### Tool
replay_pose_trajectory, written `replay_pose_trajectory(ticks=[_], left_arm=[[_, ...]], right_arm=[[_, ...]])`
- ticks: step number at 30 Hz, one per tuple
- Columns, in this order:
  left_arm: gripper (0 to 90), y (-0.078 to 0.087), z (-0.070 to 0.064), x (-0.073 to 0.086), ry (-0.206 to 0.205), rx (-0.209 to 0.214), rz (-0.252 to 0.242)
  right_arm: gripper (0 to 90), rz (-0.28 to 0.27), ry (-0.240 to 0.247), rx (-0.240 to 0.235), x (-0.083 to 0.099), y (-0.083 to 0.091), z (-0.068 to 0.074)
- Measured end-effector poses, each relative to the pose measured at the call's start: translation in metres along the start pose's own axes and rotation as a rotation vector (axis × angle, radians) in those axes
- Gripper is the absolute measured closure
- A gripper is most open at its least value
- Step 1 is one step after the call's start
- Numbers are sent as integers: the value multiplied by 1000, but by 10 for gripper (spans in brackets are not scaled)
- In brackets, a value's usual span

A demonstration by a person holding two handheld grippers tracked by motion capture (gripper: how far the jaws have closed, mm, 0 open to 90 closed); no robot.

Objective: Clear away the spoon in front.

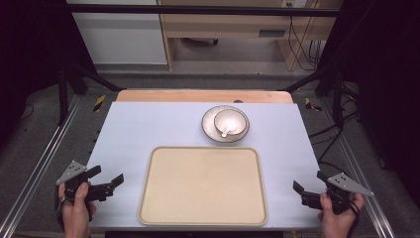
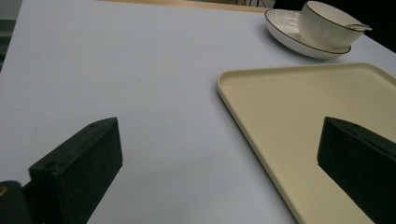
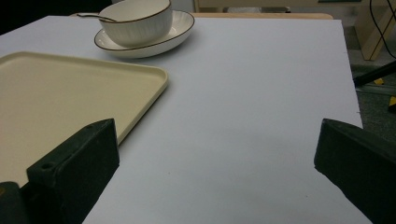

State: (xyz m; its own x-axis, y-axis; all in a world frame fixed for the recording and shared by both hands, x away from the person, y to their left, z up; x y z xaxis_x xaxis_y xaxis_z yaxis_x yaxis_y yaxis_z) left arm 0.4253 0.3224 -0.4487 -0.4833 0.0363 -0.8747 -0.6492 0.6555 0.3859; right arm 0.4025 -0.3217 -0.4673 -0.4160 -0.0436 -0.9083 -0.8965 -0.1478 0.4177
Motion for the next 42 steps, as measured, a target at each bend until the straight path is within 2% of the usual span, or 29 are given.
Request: replay_pose_trajectory(ticks=[7, 13, 21, 24, 28, 30, 42], left_arm=[[0, -12, -8, -11, -11, 24, 23], [0, -32, -17, -26, -34, 43, 62], [0, -58, -33, -50, -63, 88, 85], [0, -66, -38, -58, -76, 90, 104], [0, -72, -44, -68, -98, 87, 92], [0, -78, -48, -75, -105, 103, 90], [0, -108, -59, -91, -115, 155, 132]], right_arm=[[5, -2, -14, -3, 1, 1, -2], [5, 3, -12, 0, 3, -1, -6], [5, -5, -22, -1, 2, 0, -8], [5, -3, -19, -2, 2, -1, -7], [5, -3, -21, -4, 2, 0, -8], [5, -3, -22, -3, 2, -1, -7], [5, 1, -15, -6, 3, -2, -5]])
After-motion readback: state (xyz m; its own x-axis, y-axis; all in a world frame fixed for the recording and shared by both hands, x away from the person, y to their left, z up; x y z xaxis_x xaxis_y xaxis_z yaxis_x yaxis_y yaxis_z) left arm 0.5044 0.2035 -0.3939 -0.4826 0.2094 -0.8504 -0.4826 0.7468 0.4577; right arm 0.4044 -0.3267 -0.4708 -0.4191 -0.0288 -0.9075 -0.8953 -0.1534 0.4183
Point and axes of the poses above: each handheld gripper's, and its own axes: y roughly backward along the jaws, x roughly out of its underside, z roughly to its left, the point moved 3 cm from there along -y, roughly forward along the jaws, and after that the axes turned 14 degrees about x, right-handed, at the moved point
